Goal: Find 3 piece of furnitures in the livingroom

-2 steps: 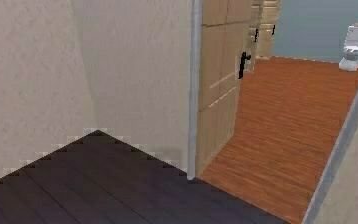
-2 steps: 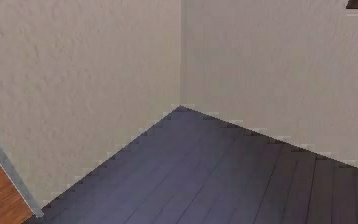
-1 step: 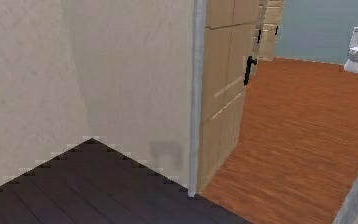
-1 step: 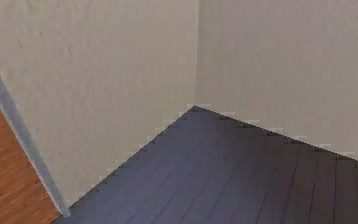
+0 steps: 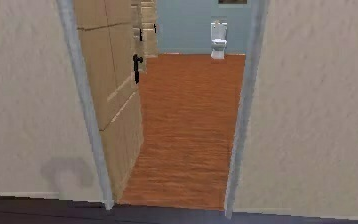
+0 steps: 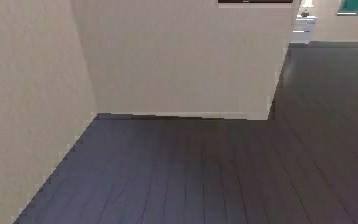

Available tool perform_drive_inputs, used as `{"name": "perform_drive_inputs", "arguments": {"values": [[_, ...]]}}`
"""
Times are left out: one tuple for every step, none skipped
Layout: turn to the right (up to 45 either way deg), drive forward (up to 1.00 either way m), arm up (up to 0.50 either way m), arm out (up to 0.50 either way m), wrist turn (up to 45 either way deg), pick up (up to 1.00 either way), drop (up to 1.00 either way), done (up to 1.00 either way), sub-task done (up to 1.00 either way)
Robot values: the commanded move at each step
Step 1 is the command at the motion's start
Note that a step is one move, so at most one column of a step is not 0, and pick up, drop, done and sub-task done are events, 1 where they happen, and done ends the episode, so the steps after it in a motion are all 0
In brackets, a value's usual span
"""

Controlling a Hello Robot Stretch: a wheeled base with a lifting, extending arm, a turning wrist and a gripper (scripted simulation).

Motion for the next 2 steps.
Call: {"name": "perform_drive_inputs", "arguments": {"values": [[0.0, 0.90, 0.00, 0.00, 0.0, 0.00, 0.00, 0.00, 0.00], [6.0, 0.00, 0.00, 0.00, 0.0, 0.00, 0.00, 0.00, 0.00]]}}
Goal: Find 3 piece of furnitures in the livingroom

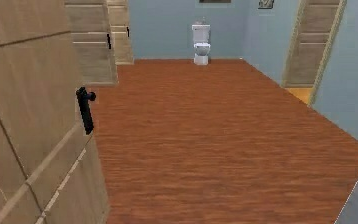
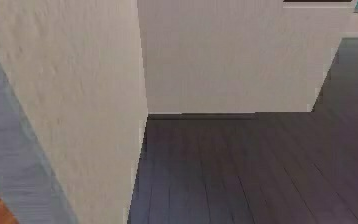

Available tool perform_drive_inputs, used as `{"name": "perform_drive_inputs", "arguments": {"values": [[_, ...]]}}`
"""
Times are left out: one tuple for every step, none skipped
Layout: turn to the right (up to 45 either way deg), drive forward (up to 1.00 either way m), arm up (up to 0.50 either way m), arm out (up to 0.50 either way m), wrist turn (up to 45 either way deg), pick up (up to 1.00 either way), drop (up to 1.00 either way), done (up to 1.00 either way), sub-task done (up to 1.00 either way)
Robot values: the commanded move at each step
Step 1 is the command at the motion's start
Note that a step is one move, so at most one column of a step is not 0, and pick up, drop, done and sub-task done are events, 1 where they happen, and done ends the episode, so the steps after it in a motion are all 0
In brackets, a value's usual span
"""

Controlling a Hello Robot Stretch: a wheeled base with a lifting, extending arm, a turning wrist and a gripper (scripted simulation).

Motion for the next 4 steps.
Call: {"name": "perform_drive_inputs", "arguments": {"values": [[0.0, 0.50, 0.00, 0.00, 0.0, 0.00, 0.00, 0.00, 0.00], [30.0, 0.00, 0.00, 0.00, 0.0, 0.00, 0.00, 0.00, 0.00], [0.0, 1.00, 0.00, 0.00, 0.0, 0.00, 0.00, 0.00, 0.00], [3.0, 0.00, 0.00, 0.00, 0.0, 0.00, 0.00, 0.00, 0.00]]}}
